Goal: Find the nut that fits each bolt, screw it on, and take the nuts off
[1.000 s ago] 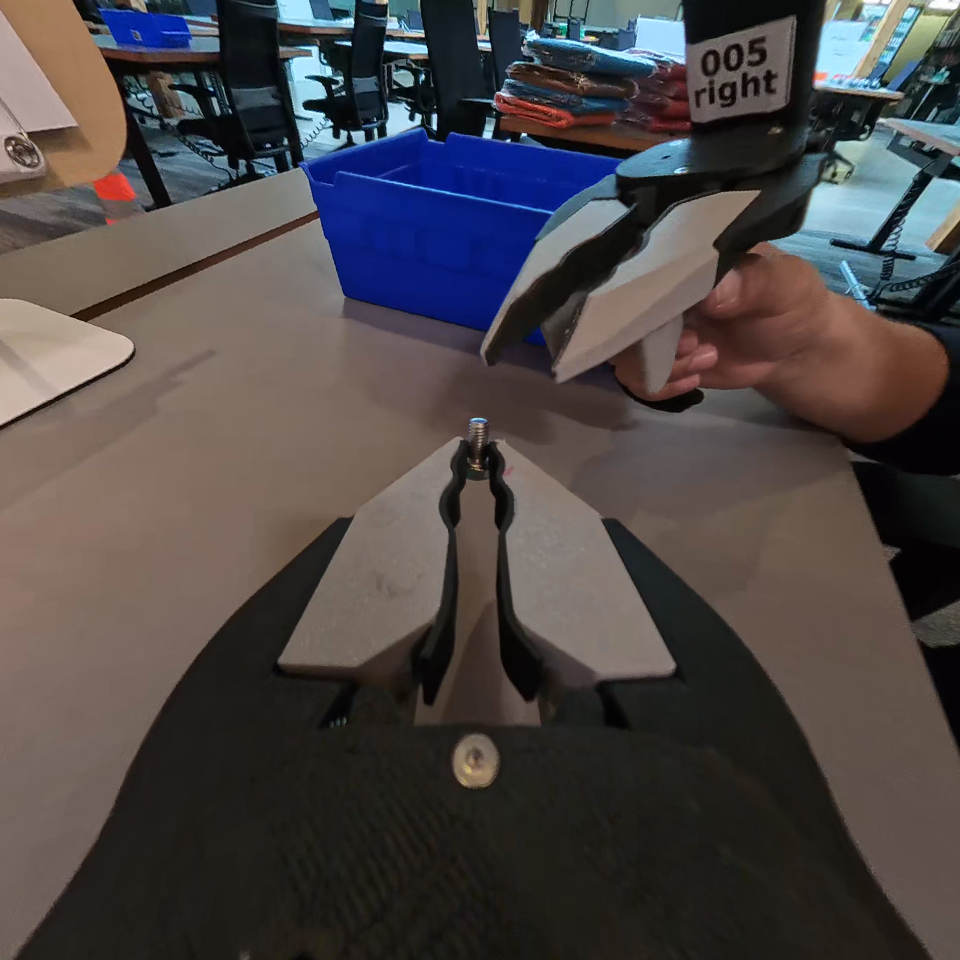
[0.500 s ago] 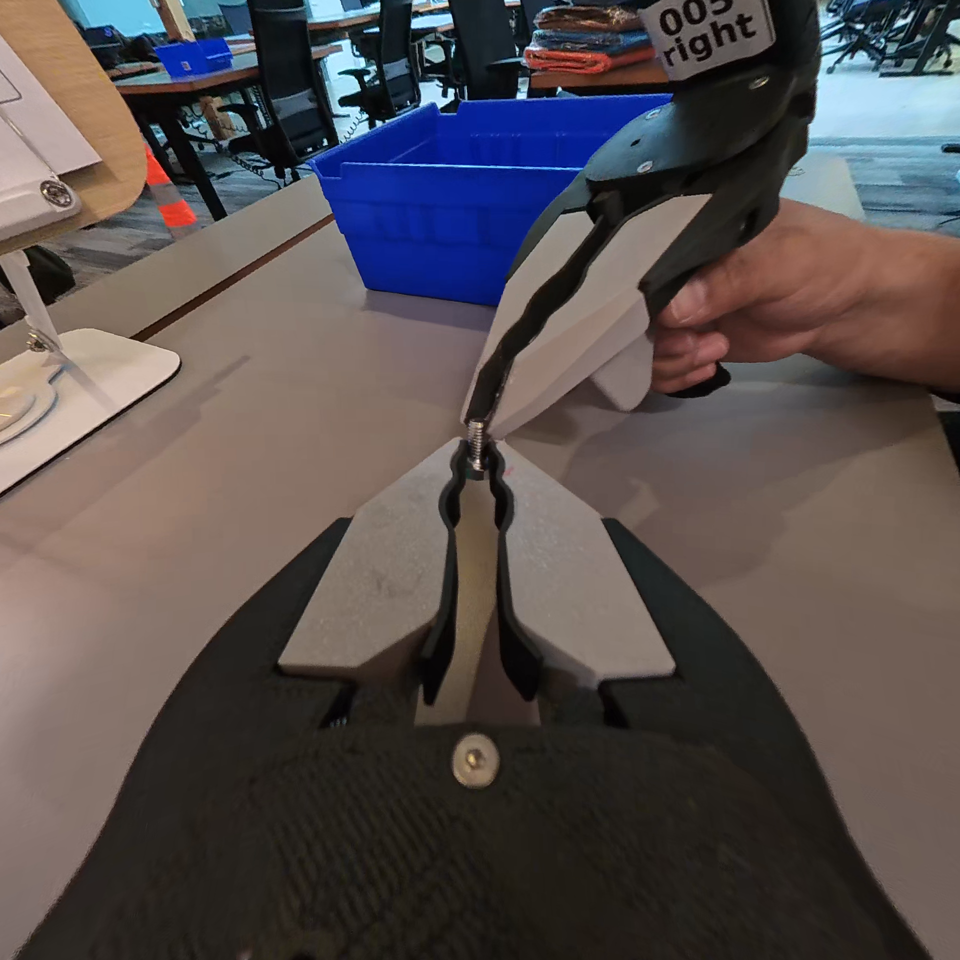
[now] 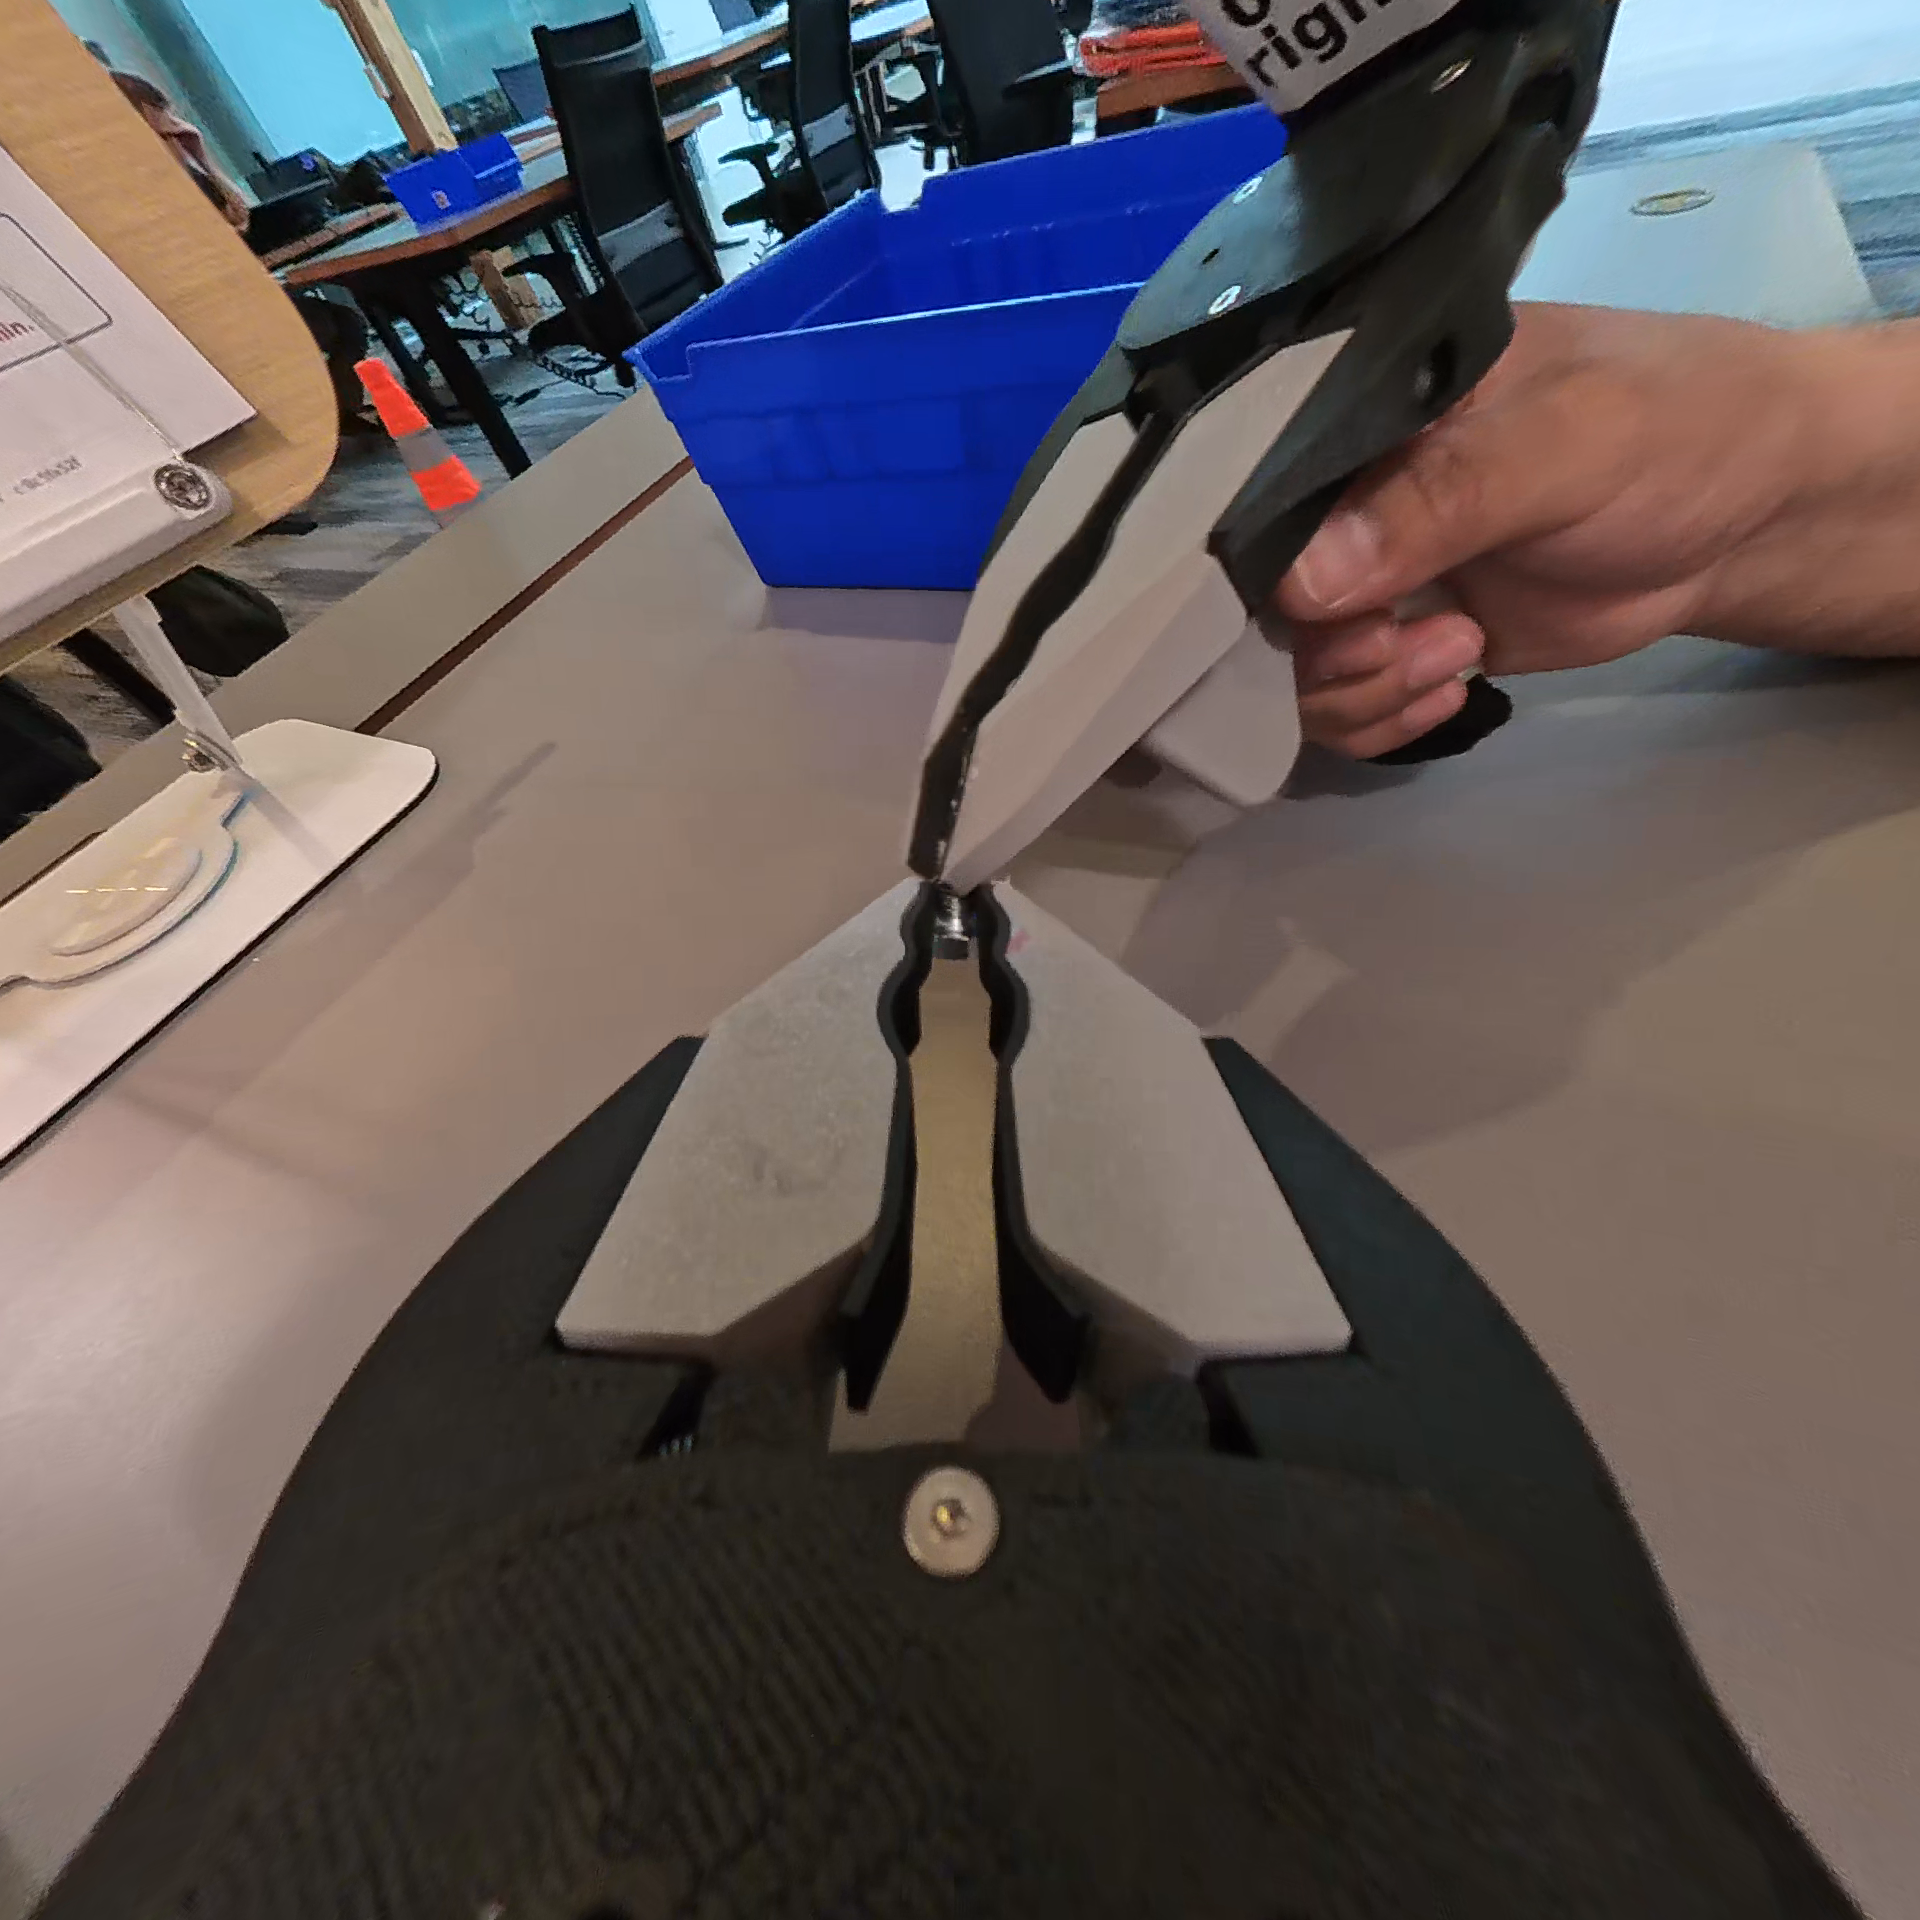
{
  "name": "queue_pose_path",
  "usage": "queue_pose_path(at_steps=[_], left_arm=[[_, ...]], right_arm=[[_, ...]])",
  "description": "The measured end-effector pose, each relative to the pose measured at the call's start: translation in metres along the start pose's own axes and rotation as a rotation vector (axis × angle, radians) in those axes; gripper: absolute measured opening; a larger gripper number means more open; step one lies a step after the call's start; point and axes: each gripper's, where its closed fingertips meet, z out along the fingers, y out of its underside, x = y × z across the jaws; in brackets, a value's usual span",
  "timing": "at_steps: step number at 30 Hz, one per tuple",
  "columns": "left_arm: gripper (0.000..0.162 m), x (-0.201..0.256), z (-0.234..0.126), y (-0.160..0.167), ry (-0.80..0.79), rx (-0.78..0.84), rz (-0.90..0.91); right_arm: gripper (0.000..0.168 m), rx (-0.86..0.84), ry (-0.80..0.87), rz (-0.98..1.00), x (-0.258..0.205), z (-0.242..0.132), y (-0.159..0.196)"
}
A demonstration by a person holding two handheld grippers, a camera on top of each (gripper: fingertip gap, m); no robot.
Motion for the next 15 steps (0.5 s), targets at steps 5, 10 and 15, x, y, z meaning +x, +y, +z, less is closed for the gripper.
queue_pose_path(at_steps=[5,10,15], left_arm=[[0.005,-0.001,0.001,0.000,0.000,0.003,-0.022],[0.006,-0.006,0.000,-0.001,-0.011,0.017,-0.061],[0.013,-0.011,-0.001,0.001,-0.025,0.010,-0.082]], right_arm=[[0.004,-0.004,0.039,-0.055,0.001,0.000,0.000],[0.004,-0.086,0.243,-0.197,0.026,-0.004,0.008],[0.005,-0.223,0.321,-0.223,0.042,-0.002,0.031]])
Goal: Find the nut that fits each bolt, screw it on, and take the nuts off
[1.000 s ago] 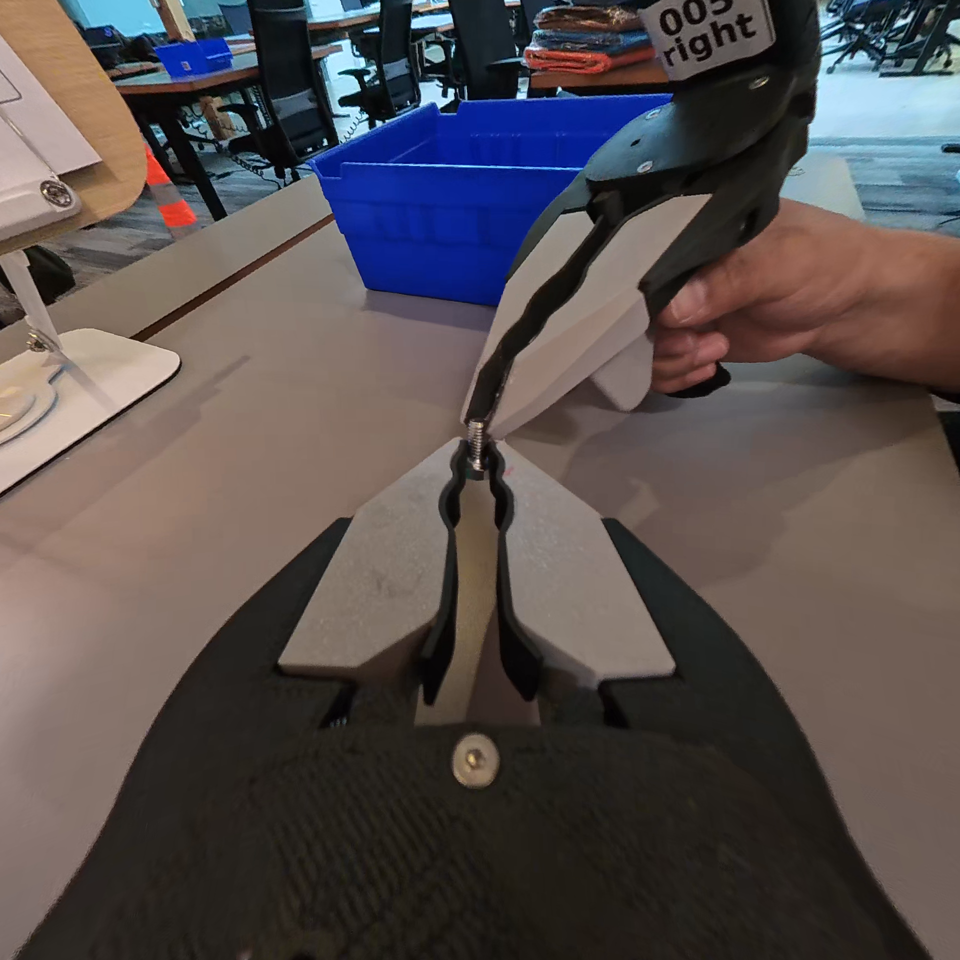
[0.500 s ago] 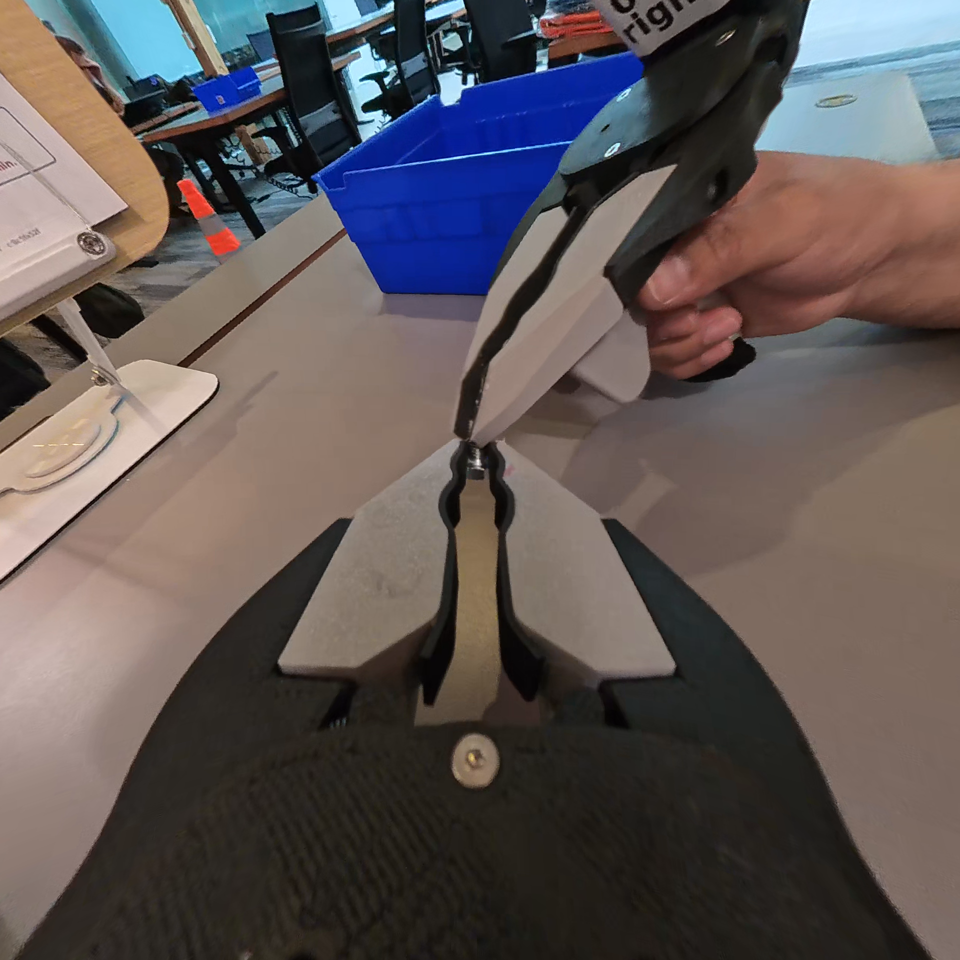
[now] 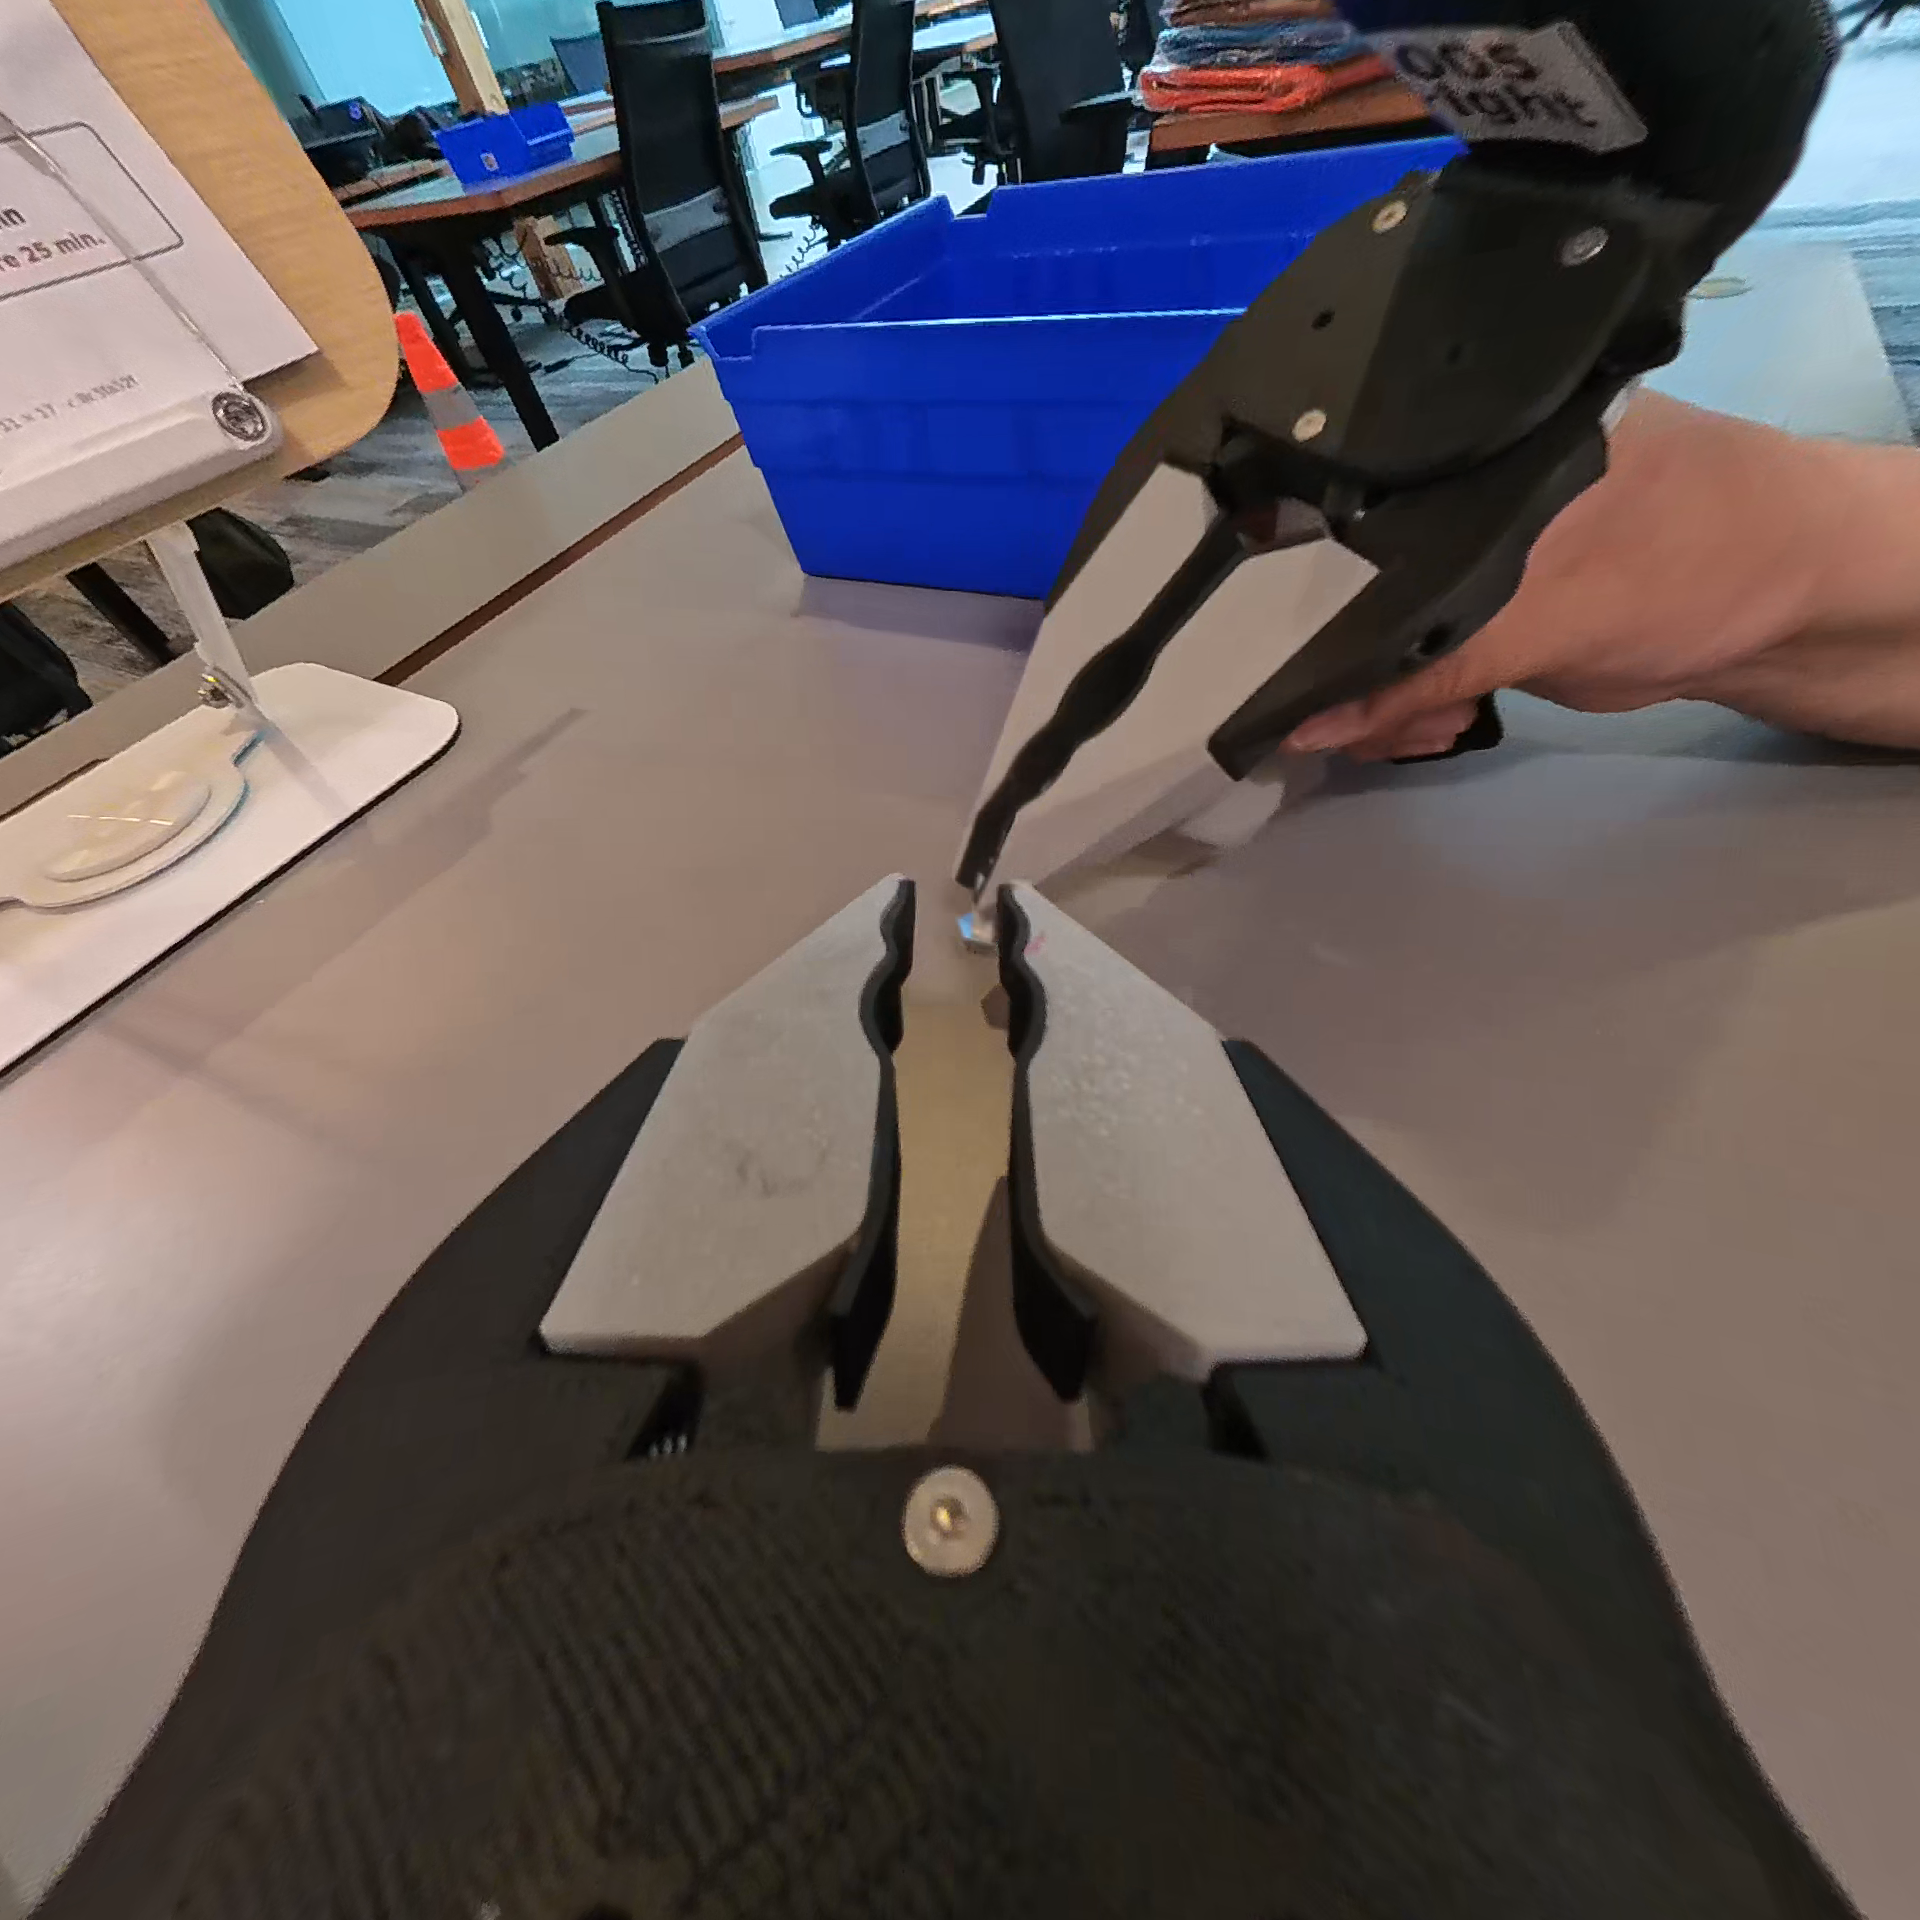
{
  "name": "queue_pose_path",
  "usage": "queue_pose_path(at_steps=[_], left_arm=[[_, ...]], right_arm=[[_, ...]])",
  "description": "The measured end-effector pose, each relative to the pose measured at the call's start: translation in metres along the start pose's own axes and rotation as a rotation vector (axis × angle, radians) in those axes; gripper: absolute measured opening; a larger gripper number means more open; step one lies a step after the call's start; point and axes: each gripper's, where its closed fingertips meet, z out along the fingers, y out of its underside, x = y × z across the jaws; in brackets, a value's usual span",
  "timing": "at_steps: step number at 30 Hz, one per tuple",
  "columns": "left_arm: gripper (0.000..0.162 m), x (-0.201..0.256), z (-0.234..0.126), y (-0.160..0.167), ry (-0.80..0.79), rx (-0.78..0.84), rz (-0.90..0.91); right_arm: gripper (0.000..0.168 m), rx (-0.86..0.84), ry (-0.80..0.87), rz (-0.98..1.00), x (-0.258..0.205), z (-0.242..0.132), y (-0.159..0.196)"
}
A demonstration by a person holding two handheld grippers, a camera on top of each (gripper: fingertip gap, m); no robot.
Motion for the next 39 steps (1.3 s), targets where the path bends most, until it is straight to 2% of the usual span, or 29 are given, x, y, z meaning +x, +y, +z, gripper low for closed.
queue_pose_path(at_steps=[9,15,23,25,27,32,34,36,39], left_arm=[[0.013,-0.006,-0.001,0.003,-0.032,-0.017,0.017],[0.022,-0.012,-0.005,-0.001,-0.037,0.002,-0.014],[0.028,0.004,-0.007,-0.005,0.043,-0.023,-0.002],[0.040,0.016,-0.006,0.004,0.119,-0.085,0.018],[0.043,0.020,-0.011,0.007,0.145,-0.120,0.057],[0.054,0.029,-0.051,-0.029,0.219,-0.050,-0.050],[0.055,0.011,-0.072,-0.029,0.135,-0.063,0.007],[0.052,-0.022,-0.098,-0.019,-0.016,-0.100,0.055],[0.050,-0.047,-0.150,-0.035,-0.077,-0.001,-0.021]], right_arm=[[0.005,-0.072,-0.029,0.019,-0.002,0.007,0.014],[0.013,-0.089,-0.018,0.005,-0.001,0.010,0.018],[0.016,0.123,0.010,-0.027,-0.001,-0.016,-0.024],[0.015,0.191,0.069,-0.053,0.005,-0.023,-0.034],[0.013,0.243,0.099,-0.059,0.009,-0.028,-0.041],[0.014,0.283,0.103,-0.055,0.010,-0.032,-0.044],[0.015,0.270,0.105,-0.057,0.010,-0.030,-0.042],[0.022,0.254,0.112,-0.053,0.011,-0.027,-0.039],[0.022,0.255,0.134,-0.076,0.012,-0.027,-0.040]])
